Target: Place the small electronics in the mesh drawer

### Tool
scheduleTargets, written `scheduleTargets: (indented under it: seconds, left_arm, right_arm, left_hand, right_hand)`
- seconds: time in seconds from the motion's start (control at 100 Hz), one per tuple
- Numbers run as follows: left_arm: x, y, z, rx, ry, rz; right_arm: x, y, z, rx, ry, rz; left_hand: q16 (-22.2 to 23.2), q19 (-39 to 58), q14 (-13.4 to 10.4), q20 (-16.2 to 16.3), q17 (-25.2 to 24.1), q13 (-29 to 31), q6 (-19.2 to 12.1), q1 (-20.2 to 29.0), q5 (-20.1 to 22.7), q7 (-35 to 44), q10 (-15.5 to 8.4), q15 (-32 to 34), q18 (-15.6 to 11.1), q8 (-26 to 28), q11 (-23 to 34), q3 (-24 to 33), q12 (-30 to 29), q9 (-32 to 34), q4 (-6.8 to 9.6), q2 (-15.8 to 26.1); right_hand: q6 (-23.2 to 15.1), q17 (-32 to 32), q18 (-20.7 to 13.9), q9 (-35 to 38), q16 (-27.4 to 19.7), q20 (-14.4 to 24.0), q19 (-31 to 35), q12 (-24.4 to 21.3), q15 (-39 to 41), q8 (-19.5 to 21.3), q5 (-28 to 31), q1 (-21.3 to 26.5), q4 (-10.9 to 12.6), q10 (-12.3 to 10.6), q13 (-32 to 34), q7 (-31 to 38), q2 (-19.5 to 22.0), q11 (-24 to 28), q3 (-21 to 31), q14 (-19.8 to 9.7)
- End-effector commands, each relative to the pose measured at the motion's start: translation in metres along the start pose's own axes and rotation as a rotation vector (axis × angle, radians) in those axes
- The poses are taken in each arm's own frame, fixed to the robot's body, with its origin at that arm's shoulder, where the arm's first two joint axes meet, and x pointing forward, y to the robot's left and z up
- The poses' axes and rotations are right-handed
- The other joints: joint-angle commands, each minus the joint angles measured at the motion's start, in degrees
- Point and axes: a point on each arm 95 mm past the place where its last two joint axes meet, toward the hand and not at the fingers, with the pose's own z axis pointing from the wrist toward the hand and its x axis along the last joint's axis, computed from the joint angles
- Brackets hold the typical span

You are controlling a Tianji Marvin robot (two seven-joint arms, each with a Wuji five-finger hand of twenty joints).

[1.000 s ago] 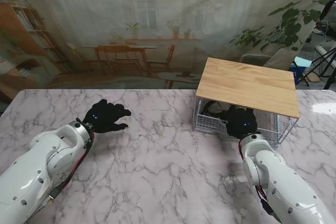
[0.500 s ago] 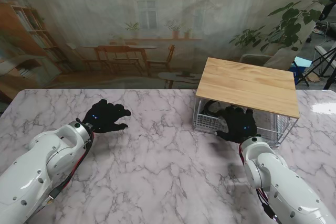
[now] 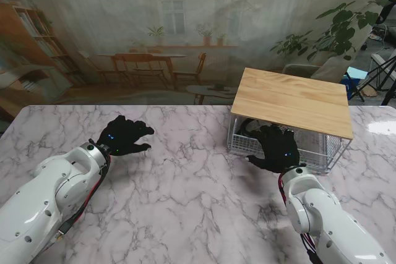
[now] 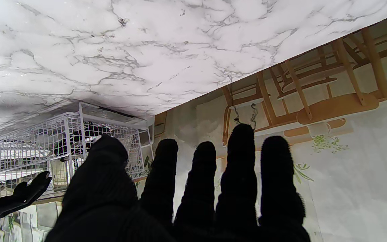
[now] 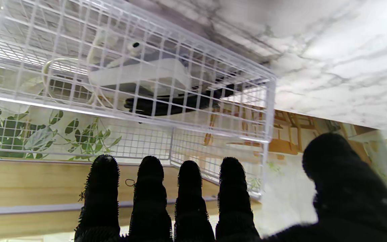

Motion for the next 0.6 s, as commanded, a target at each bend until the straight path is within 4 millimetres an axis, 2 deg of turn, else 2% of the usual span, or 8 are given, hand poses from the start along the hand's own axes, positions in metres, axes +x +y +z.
scheduleTargets:
  seconds: [0.0,0.18,0.24,0.33,0.44,0.52,0.59]
  left_arm:
    - [0.004,-0.003,0.002,-0.004,0.008,-0.001]
    - [0.007,-0.011,0.000,0.045,-0.010,-0.052]
    - [0.010,-0.016,-0.001,0.075,-0.014,-0.106]
    - [0.016,-0.028,-0.003,0.124,-0.010,-0.171]
    - [0.028,-0.043,-0.006,0.198,-0.006,-0.281]
    - [0.040,-0.050,-0.010,0.263,-0.006,-0.405]
    - [0.048,-0.050,-0.013,0.299,-0.008,-0.498]
  right_arm:
    - [0.011,0.001,-0.009,-0.003,0.027,0.026]
    - [0.036,0.024,-0.041,0.005,0.063,0.143]
    - [0.045,0.036,-0.053,0.000,0.081,0.205]
    - [0.056,0.057,-0.062,-0.041,0.111,0.331]
    - [0.068,0.082,-0.063,-0.131,0.176,0.475]
    - [0.077,0.094,-0.055,-0.196,0.231,0.550]
    - [0.083,0.097,-0.044,-0.233,0.265,0.600]
  left_hand:
    - [-0.3,-1.1,0.7,0.2,-1.6,-1.9,0.8,-1.2,0.4,0.1,1.1,-1.8,-0.4,-0.1,-1.0,-1.1,-0.7,-2.4,0.80,3.2]
    - [-1.6,-4.0,0.7,-0.9,-4.8,-7.6,1.0,-1.3,0.9,0.2,1.8,-4.7,-0.6,-0.1,-2.2,-1.1,-1.1,-5.9,0.71,3.3]
    - [-1.8,-4.6,0.8,-1.1,-5.5,-8.3,1.0,-1.3,1.0,0.2,1.7,-5.0,-0.5,-0.1,-2.2,-1.1,-1.1,-6.0,0.69,3.3]
    - [-2.5,-6.5,1.0,-1.8,-7.0,-9.4,1.0,-1.1,1.2,-0.1,1.8,-5.7,-0.2,-0.2,-2.3,-1.1,-1.1,-5.4,0.65,3.2]
    - [-4.8,-11.2,0.9,-3.9,-9.3,-11.3,1.3,-1.0,1.2,-0.7,1.3,-8.1,-0.2,-0.4,-3.2,-1.1,-1.7,-5.1,0.56,3.1]
    - [-7.8,-13.7,1.3,-5.3,-10.1,-12.5,1.2,-0.8,0.2,-1.9,1.2,-10.4,-0.6,-1.0,-7.2,-1.1,-5.8,-6.3,0.54,3.2]
    - [-9.7,-14.1,1.6,-5.7,-9.5,-12.4,0.9,-0.7,-2.6,-4.8,1.5,-10.7,-2.3,-2.7,-8.9,-1.2,-8.8,-7.6,0.41,3.2]
  right_hand:
    - [1.1,-0.7,0.9,0.1,0.8,0.4,0.3,0.8,-0.6,1.2,1.4,0.7,1.8,1.7,0.1,1.2,0.8,1.6,0.0,1.4]
    - [0.8,1.5,2.2,4.1,2.7,1.5,2.1,1.2,2.1,2.3,6.7,0.3,1.7,2.6,4.0,1.7,0.8,2.8,-0.3,2.2]
    - [0.6,3.4,3.0,8.1,4.1,2.6,3.6,1.2,3.7,2.8,10.2,0.3,1.7,2.6,7.0,1.2,0.9,2.6,-1.2,2.6]
    - [0.3,3.6,3.1,9.9,4.9,3.2,4.1,1.2,3.9,3.2,12.5,1.1,1.8,2.5,7.5,0.4,1.3,2.0,-2.7,2.7]
    - [-0.9,3.3,3.2,11.4,4.4,2.9,2.9,0.6,2.1,3.4,13.8,1.4,2.0,0.9,7.6,-0.7,1.6,0.1,-4.0,1.9]
    - [-1.8,3.4,2.8,12.1,3.7,2.4,2.1,-0.2,0.5,3.3,13.2,1.3,2.1,-0.3,7.8,-1.5,1.8,-2.2,-4.6,0.8]
    - [-2.6,3.3,2.6,11.8,3.4,2.3,1.8,-0.4,-0.3,3.3,12.2,1.0,2.1,-1.4,7.4,-1.9,2.0,-2.9,-4.8,0.1]
